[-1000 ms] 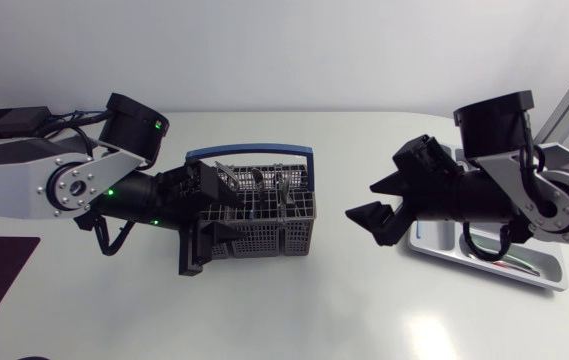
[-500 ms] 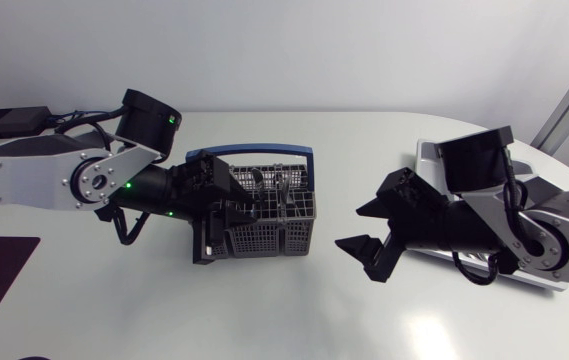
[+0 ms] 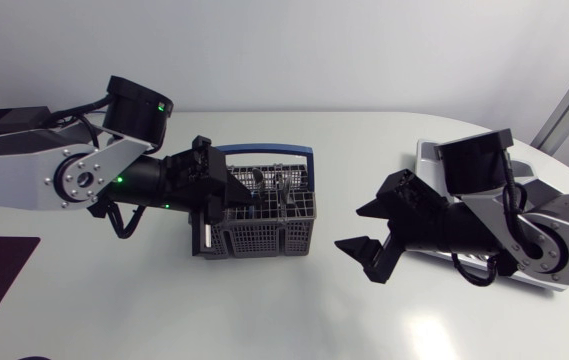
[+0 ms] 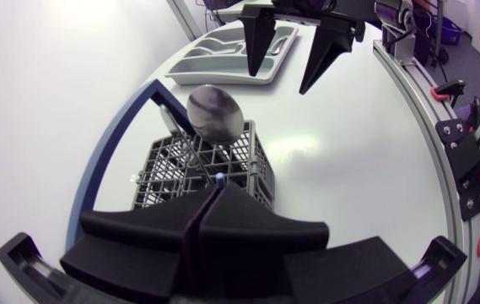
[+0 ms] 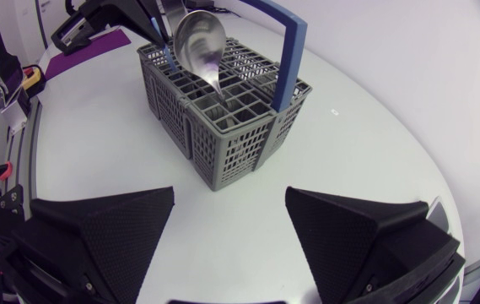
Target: Unload the cutlery basket into the drawer organizer.
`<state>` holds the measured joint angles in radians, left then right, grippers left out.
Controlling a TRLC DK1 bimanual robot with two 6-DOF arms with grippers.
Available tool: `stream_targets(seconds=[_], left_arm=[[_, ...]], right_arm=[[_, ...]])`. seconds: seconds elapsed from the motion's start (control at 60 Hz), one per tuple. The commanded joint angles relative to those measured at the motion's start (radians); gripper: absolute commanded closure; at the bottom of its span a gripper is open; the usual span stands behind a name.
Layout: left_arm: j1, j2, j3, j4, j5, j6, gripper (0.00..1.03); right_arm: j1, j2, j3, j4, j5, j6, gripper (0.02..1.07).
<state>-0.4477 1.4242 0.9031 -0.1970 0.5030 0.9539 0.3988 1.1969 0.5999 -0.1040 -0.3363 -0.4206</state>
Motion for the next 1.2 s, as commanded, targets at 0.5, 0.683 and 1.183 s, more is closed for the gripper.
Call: stream_targets(seconds=[0.5, 0.683, 1.183], left_arm=[[-0.025, -0.308, 0.076, -0.160, -0.011, -0.087, 0.88], [-0.040, -0.384, 0.118, -0.188, -0.014, -0.170, 0.88], [-0.126, -0.340, 0.141, -0.131, 0.014, -0.580, 0.88]], right_arm=[[0.110, -0.183, 0.018, -0.077, 0.048, 0.016, 0.11], [0.133, -0.261, 0.020, -0.105, 0.060, 0.017, 0.11], [0.192, -0.372, 0.021, -0.095, 0.062, 0.102, 0.15]])
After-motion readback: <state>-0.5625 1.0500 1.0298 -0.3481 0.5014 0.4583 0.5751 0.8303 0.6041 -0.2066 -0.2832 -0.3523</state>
